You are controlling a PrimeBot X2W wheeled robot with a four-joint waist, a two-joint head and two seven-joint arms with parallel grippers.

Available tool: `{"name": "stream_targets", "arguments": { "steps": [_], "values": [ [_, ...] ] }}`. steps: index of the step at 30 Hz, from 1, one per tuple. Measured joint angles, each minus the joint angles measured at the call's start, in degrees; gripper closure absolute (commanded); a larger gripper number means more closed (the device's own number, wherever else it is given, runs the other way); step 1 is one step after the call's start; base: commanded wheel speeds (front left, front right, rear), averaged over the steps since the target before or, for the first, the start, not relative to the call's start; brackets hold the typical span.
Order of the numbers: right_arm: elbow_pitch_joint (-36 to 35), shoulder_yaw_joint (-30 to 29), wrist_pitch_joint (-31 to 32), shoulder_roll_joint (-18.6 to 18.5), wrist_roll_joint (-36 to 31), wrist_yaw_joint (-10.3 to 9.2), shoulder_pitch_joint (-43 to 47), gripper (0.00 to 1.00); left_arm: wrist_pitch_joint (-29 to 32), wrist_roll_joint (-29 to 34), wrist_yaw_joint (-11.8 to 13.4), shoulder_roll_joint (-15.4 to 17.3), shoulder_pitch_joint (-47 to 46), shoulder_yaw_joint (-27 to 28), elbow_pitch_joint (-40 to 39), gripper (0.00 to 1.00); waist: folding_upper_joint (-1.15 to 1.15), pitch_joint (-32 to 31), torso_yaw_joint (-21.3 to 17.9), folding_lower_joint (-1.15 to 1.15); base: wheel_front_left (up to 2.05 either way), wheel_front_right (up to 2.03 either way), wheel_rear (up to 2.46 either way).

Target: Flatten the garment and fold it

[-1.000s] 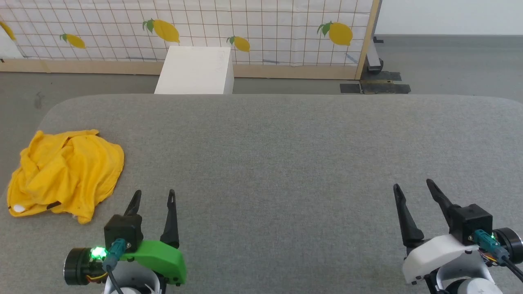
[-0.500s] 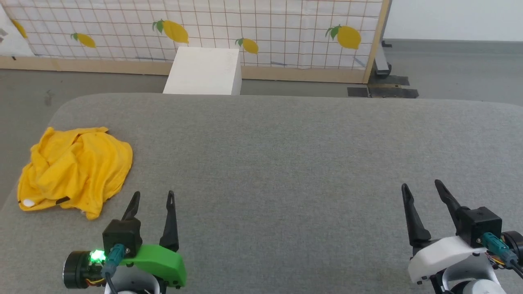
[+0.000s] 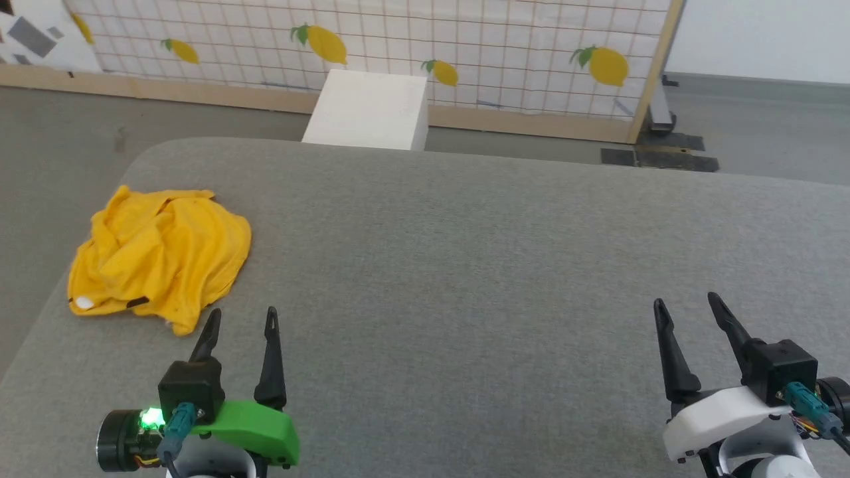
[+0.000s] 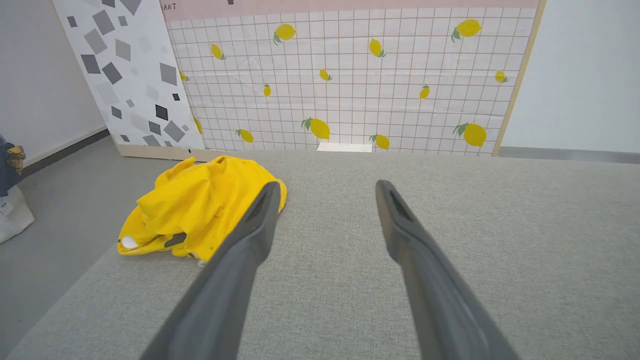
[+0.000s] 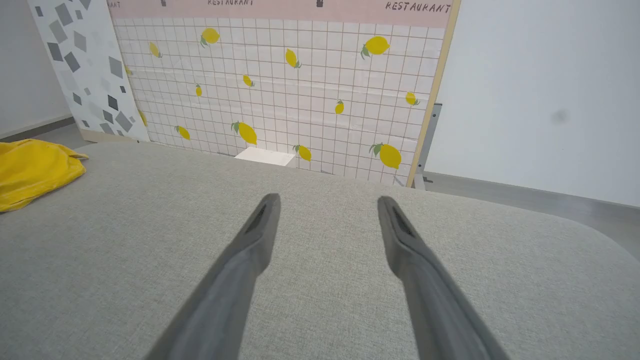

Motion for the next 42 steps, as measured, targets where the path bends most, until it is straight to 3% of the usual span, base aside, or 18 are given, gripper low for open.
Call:
{"name": "stream_targets", "arguments": {
  "steps": [42],
  "values": [
    [3.8, 4.4, -5.0, 0.0, 1.5, 0.00, -0.1, 0.00, -5.0, -1.0, 0.4, 0.0, 3.5, 0.4, -0.6, 0.00, 0.00, -1.2, 19.7, 0.00, 0.00, 0.00, 0.00]
  ]
}}
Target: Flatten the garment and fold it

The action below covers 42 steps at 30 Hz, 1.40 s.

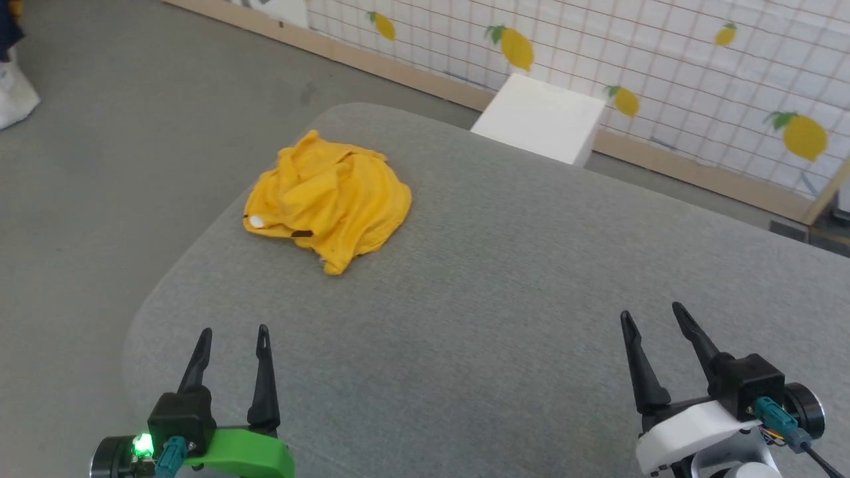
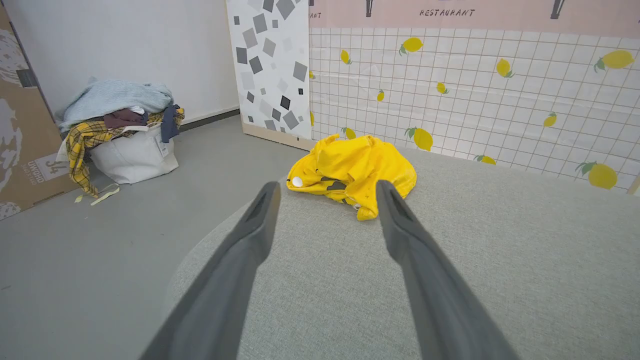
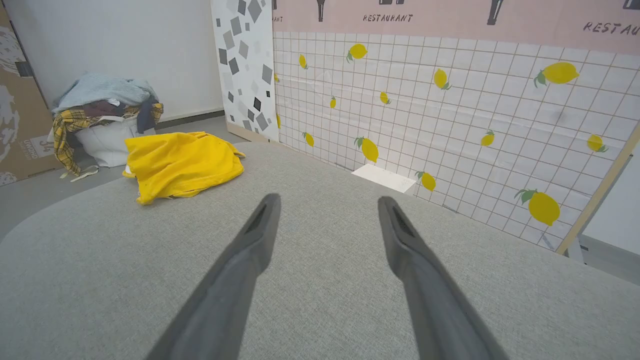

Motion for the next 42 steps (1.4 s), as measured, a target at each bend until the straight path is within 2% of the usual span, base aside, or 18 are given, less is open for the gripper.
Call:
{"name": "stream_targets", "arguments": {
  "steps": [13, 42],
  "values": [
    [1.2, 0.4, -1.5, 0.0, 0.5, 0.00, 0.0, 0.00, -1.6, 0.0, -0.2, 0.0, 1.2, 0.5, 0.0, 0.00, 0.00, -1.0, 5.0, 0.00, 0.00, 0.00, 0.00],
    [3.9, 0.4, -4.8, 0.0, 2.0, 0.00, 0.0, 0.00, -4.8, -0.4, -0.4, 0.0, 3.0, 1.4, -0.5, 0.00, 0.00, -2.1, 13.3, 0.00, 0.00, 0.00, 0.00]
  ]
}}
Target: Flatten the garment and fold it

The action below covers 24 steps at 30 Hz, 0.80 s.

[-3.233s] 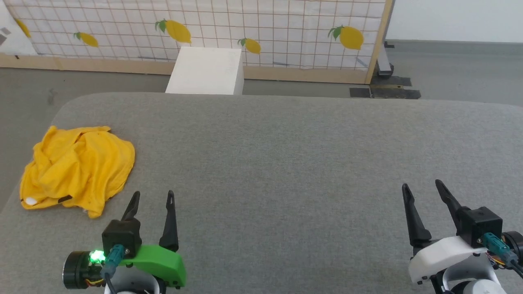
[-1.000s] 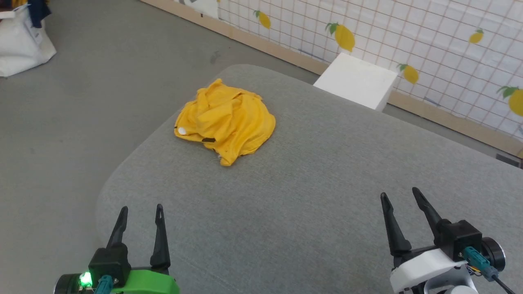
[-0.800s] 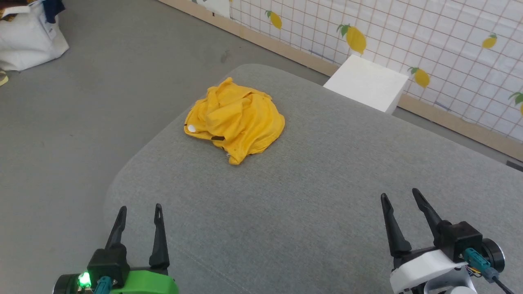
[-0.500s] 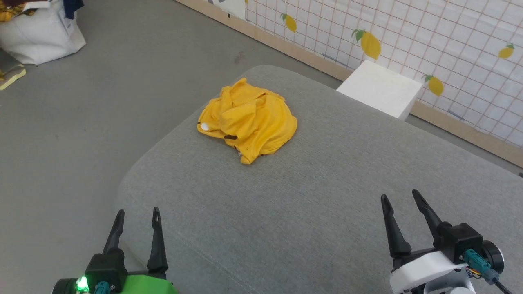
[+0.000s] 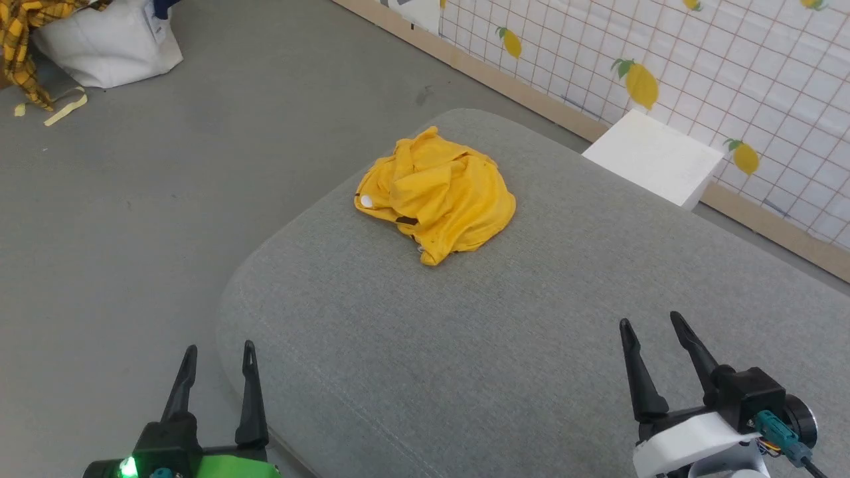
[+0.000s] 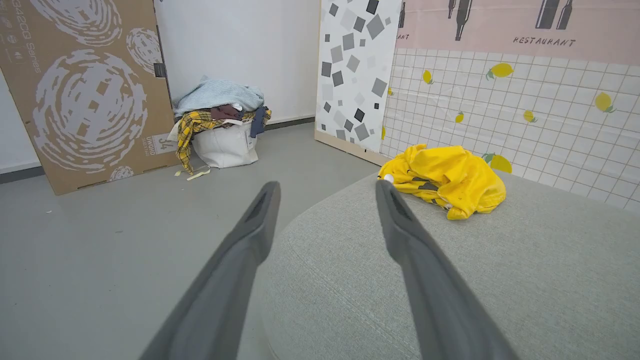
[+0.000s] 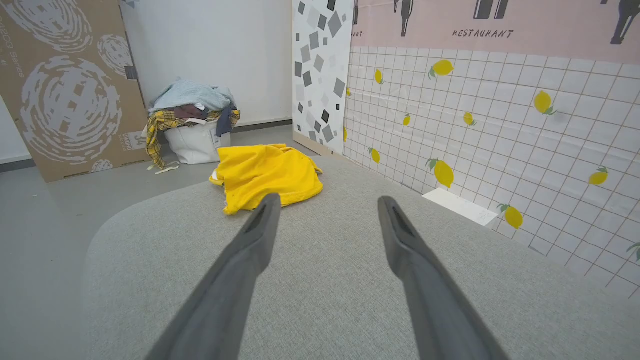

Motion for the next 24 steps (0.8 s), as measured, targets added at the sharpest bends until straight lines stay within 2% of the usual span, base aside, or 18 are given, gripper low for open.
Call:
{"name": "stream_targets", "arguments": {
  "steps": [13, 16, 21, 24],
  "values": [
    [0.2, -0.1, -0.2, 0.0, 0.2, 0.00, 0.0, 0.00, -0.1, 0.0, -0.1, 0.0, 0.2, -0.2, -0.1, 0.00, 0.00, 0.3, -0.3, 0.00, 0.00, 0.00, 0.00],
    [0.1, -0.4, -0.2, 0.0, 0.2, 0.00, 0.0, 0.00, -0.1, -0.3, -0.7, 0.1, -0.1, -0.8, -0.1, 0.00, 0.00, 0.6, -0.3, 0.00, 0.00, 0.00, 0.00],
    [-0.4, -1.1, -0.2, 0.1, -1.1, 0.00, -0.3, 0.00, 0.0, -3.7, -4.4, 0.2, -6.4, -2.4, 0.1, 0.00, 0.00, 2.1, -0.3, 0.00, 0.00, 0.00, 0.00],
    [-1.9, -1.7, 0.4, 0.0, -3.3, 0.00, -1.6, 0.00, 4.1, -5.7, -6.3, 1.5, -14.6, -4.0, -2.2, 0.00, 0.00, 3.7, -0.4, 0.00, 0.00, 0.00, 0.00]
  ]
}}
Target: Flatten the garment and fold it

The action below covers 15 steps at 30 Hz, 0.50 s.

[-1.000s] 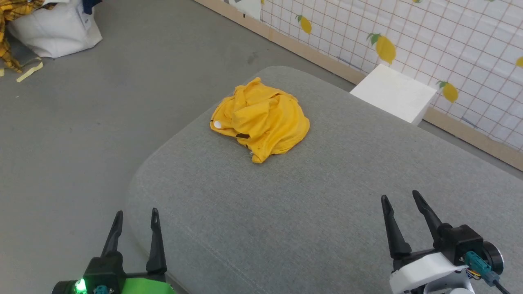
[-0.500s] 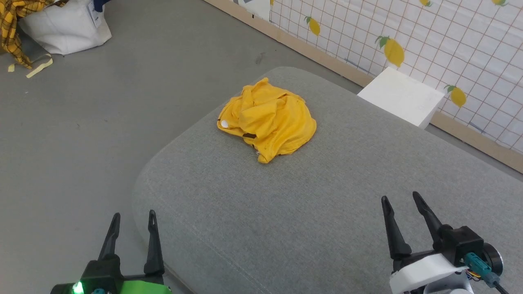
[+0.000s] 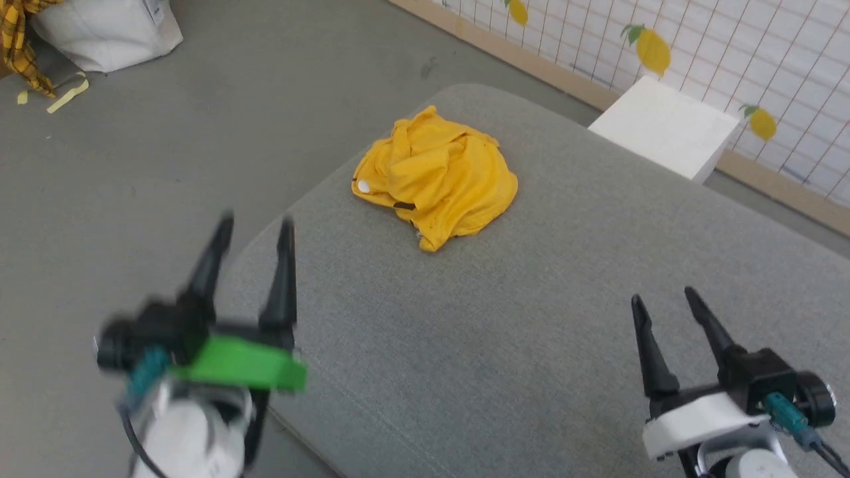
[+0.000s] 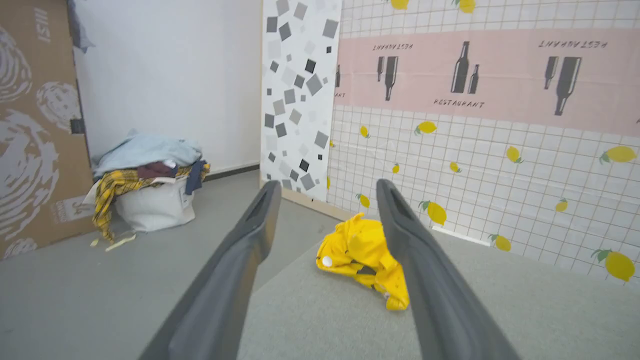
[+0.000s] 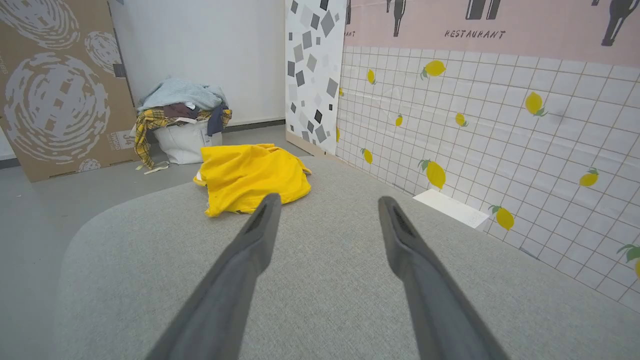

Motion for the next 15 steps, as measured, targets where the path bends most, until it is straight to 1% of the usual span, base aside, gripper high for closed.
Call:
{"name": "stream_targets", "arguments": {
  "steps": [1, 3, 7, 10, 15],
  "values": [
    [-0.7, -0.1, 0.3, 0.0, -0.5, 0.00, -0.4, 0.00, 1.7, -0.4, -0.3, 0.7, -2.5, -0.4, -1.0, 0.00, 0.00, 0.5, -0.1, 0.00, 0.00, 0.00, 0.00],
    [-2.6, -0.5, 1.3, 0.0, -1.6, 0.00, -1.1, 0.00, 5.5, -0.9, -1.0, 3.4, -9.0, -1.2, -2.5, 0.00, 0.00, 1.7, -0.3, 0.00, 0.00, 0.00, 0.00],
    [-6.2, -0.6, 3.4, 0.0, -3.3, 0.00, -1.3, 0.00, 11.6, -4.0, -1.8, 8.0, -20.6, -1.9, -2.2, 0.00, 0.00, 4.2, -1.0, 0.00, 0.00, 0.00, 0.00],
    [-9.2, -0.3, 4.9, 0.0, -4.2, 0.00, -1.9, 0.00, 15.8, -6.5, -1.8, 12.0, -28.9, -2.4, 1.7, 0.00, 0.00, 6.3, -2.0, 0.00, 0.00, 0.00, 0.00],
    [-14.4, 0.3, 7.6, -0.1, -5.6, 0.00, -2.1, 0.00, 20.0, -10.7, -1.9, 15.1, -38.2, -2.9, 8.9, 0.00, 0.00, 9.9, -3.9, 0.00, 0.00, 0.00, 0.00]
  ]
}}
